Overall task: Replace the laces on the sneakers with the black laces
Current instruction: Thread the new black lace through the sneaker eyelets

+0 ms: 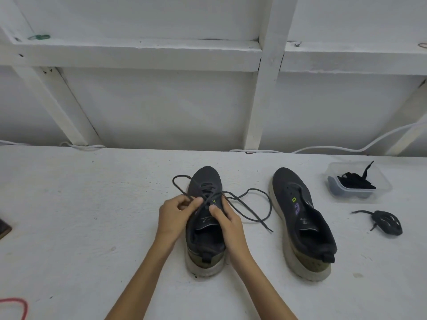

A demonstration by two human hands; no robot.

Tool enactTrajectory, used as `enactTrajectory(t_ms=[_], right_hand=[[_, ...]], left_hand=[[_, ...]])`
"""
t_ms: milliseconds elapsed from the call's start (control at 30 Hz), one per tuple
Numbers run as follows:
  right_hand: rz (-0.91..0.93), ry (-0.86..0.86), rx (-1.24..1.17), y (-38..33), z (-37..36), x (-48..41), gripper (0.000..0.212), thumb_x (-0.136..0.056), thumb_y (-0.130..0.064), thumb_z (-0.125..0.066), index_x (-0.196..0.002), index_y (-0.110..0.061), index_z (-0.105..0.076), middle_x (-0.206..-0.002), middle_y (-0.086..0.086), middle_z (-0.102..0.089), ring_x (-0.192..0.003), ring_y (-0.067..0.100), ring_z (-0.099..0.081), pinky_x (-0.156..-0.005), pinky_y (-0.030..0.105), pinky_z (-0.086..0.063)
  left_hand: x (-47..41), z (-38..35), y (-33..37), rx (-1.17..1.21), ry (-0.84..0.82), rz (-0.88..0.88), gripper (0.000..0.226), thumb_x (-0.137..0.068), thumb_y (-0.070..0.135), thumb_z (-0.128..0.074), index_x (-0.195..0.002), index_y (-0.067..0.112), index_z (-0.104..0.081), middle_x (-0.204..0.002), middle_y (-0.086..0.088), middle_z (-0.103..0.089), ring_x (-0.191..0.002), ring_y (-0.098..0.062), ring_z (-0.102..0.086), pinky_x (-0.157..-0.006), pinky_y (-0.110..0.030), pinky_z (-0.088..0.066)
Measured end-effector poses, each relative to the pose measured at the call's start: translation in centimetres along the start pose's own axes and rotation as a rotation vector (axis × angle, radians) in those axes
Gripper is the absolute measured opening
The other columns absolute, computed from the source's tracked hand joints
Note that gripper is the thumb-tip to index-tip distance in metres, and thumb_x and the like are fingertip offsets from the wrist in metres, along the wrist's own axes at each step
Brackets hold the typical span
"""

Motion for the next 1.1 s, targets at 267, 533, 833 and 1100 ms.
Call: enactTrajectory(t_ms=[267,533,833,1100], right_hand=[[-0.008,-0.009,-0.008,0.3,0.1,-0.2,0.057,-0.080,-0.044,-0.068,-0.135,-0.038,-0.056,-0.127,-0.014,-0.065,-0.118,0.011,-0.061,-0.107,0.042,-0.045],[0.013,-0.002,0.012,0.0,0.0,-0.1,0.053,-0.080,-0.043,-0.066,-0.132,-0.035,-0.058,-0.124,-0.010,-0.067,-0.116,0.011,-0.062,-0.106,0.043,-0.046],[0.023,0.004,0.016,0.0,-0.1,0.0,0.057,-0.080,-0.045,-0.067,-0.135,-0.037,-0.055,-0.128,-0.012,-0.065,-0.120,0.012,-0.059,-0.108,0.044,-0.044],[0.046,-0.003,0.024,-0.5,-0.1,0.3,0.052,-0.085,-0.038,-0.064,-0.136,-0.036,-0.055,-0.129,-0.015,-0.063,-0.121,0.007,-0.058,-0.109,0.041,-0.043]], left_hand=[[-1.6,3.5,1.9,0.289,0.295,-0.010,0.028,-0.090,0.030,-0.067,-0.075,0.007,-0.063,-0.064,0.000,-0.052,-0.059,-0.013,-0.040,-0.058,-0.027,-0.037],[-0.5,1.0,-0.2,-0.001,-0.022,-0.034,0.015,-0.086,0.023,-0.072,-0.073,0.016,-0.069,-0.064,0.015,-0.066,-0.062,0.001,-0.055,-0.063,-0.018,-0.043],[-1.4,3.3,0.9,0.326,0.247,0.057,0.022,-0.095,0.032,-0.058,-0.085,0.012,-0.060,-0.073,0.000,-0.051,-0.065,-0.008,-0.045,-0.055,-0.022,-0.039],[-1.0,1.8,0.0,0.179,0.192,0.048,0.011,-0.090,0.021,-0.066,-0.080,0.019,-0.065,-0.071,0.003,-0.058,-0.065,-0.008,-0.050,-0.058,-0.023,-0.043]])
Point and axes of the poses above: each hand's wrist, its own x-axis away from the middle knuckle, its own z-axis out of the back of the hand, y = z × x, the point moved 2 cm from there along -x, towards the middle knuckle
